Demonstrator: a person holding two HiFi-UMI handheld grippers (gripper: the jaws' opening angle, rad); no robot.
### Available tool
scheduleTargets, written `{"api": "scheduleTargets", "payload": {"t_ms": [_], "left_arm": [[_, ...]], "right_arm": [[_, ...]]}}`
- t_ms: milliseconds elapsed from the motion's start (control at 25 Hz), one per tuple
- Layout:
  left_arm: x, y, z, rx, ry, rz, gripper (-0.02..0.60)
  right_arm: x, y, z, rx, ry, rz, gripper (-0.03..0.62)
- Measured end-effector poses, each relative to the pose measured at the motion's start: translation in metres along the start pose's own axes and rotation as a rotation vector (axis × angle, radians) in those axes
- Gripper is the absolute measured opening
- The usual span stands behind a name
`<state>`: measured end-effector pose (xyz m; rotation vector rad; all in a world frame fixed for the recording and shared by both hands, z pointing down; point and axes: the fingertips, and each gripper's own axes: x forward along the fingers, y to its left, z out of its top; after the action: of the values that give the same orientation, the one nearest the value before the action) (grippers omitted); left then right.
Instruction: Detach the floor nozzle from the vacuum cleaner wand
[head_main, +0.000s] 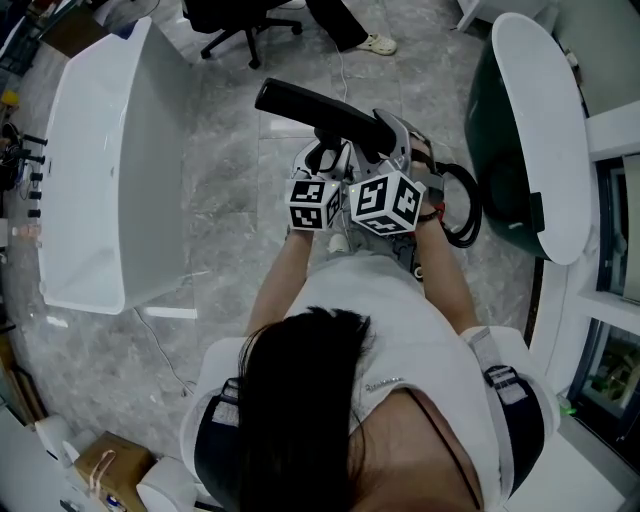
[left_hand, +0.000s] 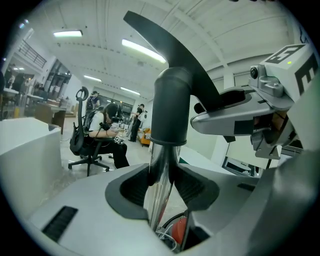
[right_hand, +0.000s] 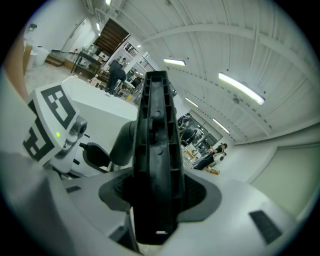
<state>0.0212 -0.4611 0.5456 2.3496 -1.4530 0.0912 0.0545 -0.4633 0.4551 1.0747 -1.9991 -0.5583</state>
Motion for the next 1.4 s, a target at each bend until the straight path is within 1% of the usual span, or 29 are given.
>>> {"api": "scheduleTargets", "payload": {"t_ms": [160, 400, 440, 520, 560, 600, 680, 720, 800, 960, 1040, 1280, 1400], "left_arm": [[0.002, -0.003, 0.001, -0.006, 0.002, -0.008, 0.158], [0.005, -0.004, 0.003, -0.026, -0.001, -0.009, 0.158], [0.005, -0.002, 0.003, -0.032, -0.004, 0.001, 0.158], [0.004, 0.008, 0.003, -0.05, -0.005, 0.033, 0.158], [0.003, 0.013, 0.002, -0.053, 0.0, 0.042, 0.158], [0.002, 0.017, 0.002, -0.052, 0.006, 0.044, 0.158], [-0.001, 0.02, -0.001, -0.056, 0.01, 0.043, 0.158], [-0.002, 0.02, -0.001, -0.061, 0.007, 0.046, 0.158], [-0.001, 0.021, -0.001, -0.065, 0.001, 0.051, 0.158], [-0.003, 0.024, -0.003, -0.072, 0.004, 0.057, 0.158], [-0.005, 0.024, -0.004, -0.075, 0.005, 0.063, 0.158], [-0.006, 0.024, -0.002, -0.079, -0.001, 0.081, 0.158], [-0.007, 0.024, -0.004, -0.082, -0.006, 0.088, 0.158]], "right_arm": [[-0.002, -0.003, -0.001, -0.003, 0.002, -0.023, 0.227], [-0.004, -0.007, -0.003, 0.037, 0.002, -0.042, 0.227], [-0.006, -0.01, -0.002, 0.086, -0.013, -0.041, 0.227], [-0.012, -0.03, 0.006, 0.27, -0.068, -0.042, 0.225], [-0.015, -0.045, 0.012, 0.335, -0.094, -0.053, 0.224], [-0.017, -0.06, 0.018, 0.352, -0.112, -0.072, 0.224], [-0.022, -0.08, 0.028, 0.331, -0.139, -0.101, 0.224], [-0.025, -0.085, 0.032, 0.335, -0.152, -0.102, 0.224], [-0.028, -0.089, 0.034, 0.37, -0.17, -0.088, 0.224], [-0.027, -0.083, 0.029, 0.44, -0.17, -0.047, 0.224], [-0.027, -0.08, 0.026, 0.502, -0.174, -0.021, 0.224], [-0.024, -0.079, 0.011, 0.74, -0.181, 0.048, 0.224], [-0.021, -0.075, 0.0, 0.801, -0.168, 0.066, 0.224]]}}
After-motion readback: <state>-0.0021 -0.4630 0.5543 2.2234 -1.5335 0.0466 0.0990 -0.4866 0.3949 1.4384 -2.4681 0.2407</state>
